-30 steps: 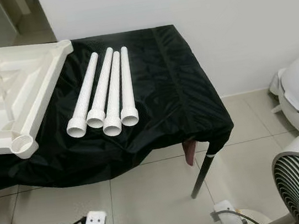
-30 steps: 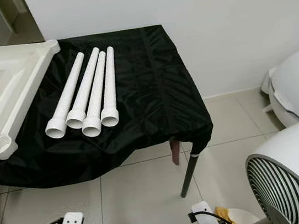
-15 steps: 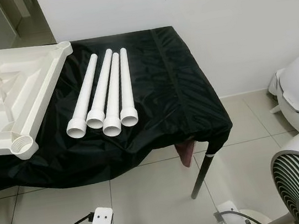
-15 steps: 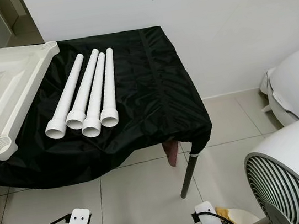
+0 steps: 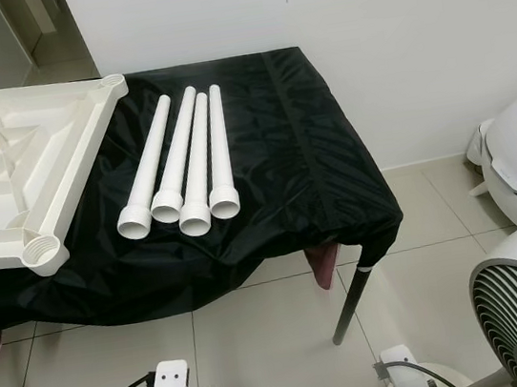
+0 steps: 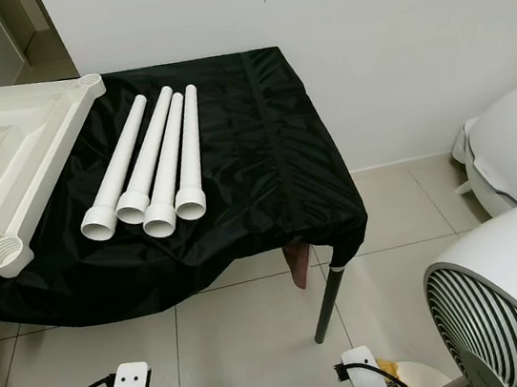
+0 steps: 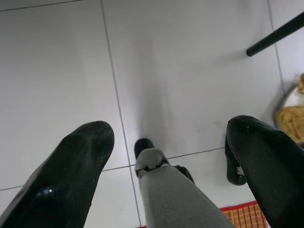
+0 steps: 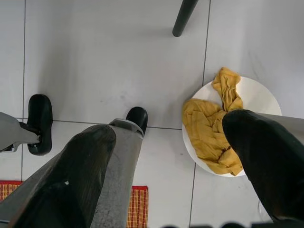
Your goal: Building children table
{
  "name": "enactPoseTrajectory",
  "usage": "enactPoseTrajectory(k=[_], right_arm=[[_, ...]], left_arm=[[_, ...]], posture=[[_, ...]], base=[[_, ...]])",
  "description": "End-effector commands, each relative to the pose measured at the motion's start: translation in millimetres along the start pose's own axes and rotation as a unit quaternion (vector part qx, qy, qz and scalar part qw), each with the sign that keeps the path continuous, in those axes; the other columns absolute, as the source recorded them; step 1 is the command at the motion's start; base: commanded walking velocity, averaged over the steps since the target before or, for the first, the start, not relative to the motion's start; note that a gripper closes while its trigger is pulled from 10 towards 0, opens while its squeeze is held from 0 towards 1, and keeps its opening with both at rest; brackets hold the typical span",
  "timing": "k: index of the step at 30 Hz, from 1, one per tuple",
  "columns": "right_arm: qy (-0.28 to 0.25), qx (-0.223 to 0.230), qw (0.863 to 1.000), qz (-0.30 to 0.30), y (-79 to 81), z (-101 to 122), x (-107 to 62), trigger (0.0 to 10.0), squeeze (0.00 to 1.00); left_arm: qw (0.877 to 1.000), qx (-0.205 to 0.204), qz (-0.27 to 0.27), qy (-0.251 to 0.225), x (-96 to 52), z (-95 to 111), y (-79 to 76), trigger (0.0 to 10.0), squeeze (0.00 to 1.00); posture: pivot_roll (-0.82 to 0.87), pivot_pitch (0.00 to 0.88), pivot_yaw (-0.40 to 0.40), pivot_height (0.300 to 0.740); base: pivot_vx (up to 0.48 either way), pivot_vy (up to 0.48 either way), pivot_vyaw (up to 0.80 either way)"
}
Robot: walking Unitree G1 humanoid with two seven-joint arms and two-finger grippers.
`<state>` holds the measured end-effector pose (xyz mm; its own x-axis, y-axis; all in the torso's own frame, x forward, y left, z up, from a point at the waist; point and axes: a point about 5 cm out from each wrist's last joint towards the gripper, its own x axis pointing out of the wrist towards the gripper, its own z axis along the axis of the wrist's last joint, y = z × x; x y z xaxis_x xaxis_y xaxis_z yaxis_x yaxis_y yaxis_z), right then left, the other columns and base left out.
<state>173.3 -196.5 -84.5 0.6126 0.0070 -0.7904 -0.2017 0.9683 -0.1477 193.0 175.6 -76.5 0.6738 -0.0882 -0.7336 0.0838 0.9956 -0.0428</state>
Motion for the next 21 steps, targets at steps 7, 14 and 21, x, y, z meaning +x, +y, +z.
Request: enactPoseTrajectory(k=[7, 14, 21], right_arm=[[0.014, 0.013, 1.0, 0.002, 4.2, -11.8, -2.9, 10.0, 0.0], [0.018, 0.01, 1.0, 0.001, 4.6, -14.4, -3.7, 10.0, 0.0], [0.019, 0.011, 1.0, 0.003, 6.2, -15.7, -4.0, 10.0, 0.0]], left_arm=[[0.999, -0.015, 0.033, -0.001, -0.6, 0.4, 6.7, 10.0, 0.0], [0.999, -0.018, 0.04, -0.002, -1.5, -0.7, 9.8, 10.0, 0.0], [0.999, -0.019, 0.041, 0.006, -2.5, -4.6, 10.3, 10.0, 0.0]], posture=[[-0.06, 0.0, 0.039, 0.74], [-0.05, 0.0, 0.036, 0.74], [-0.04, 0.0, 0.034, 0.74]], base=[[0.0, 0.0, 0.0], [0.0, 0.0, 0.0], [0.0, 0.0, 0.0]])
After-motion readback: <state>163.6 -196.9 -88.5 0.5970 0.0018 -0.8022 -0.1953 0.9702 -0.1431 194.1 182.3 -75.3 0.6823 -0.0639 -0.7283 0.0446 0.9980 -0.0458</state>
